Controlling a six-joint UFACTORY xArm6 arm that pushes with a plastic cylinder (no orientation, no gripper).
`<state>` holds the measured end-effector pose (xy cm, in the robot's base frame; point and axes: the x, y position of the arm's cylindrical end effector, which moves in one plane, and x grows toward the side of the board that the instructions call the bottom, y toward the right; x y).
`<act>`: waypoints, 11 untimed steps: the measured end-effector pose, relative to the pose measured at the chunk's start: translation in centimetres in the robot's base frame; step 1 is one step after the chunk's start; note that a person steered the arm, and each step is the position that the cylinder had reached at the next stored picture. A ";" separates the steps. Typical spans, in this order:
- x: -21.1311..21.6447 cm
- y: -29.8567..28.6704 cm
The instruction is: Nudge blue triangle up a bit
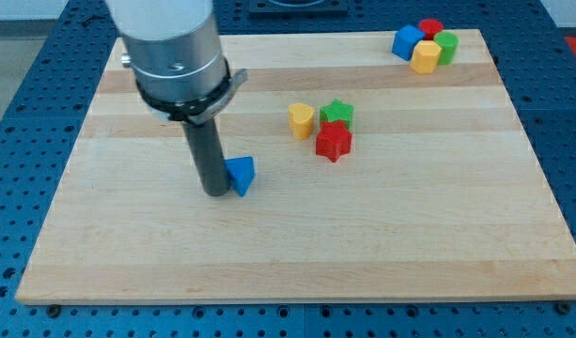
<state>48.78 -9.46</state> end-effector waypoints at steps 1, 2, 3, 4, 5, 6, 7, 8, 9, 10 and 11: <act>-0.6 1.6; 1.0 2.6; 1.8 4.6; 1.3 5.2; -0.4 5.2; -0.6 5.1; -0.6 3.7; -0.7 2.9; -1.1 3.7; -2.2 4.5; -2.8 3.9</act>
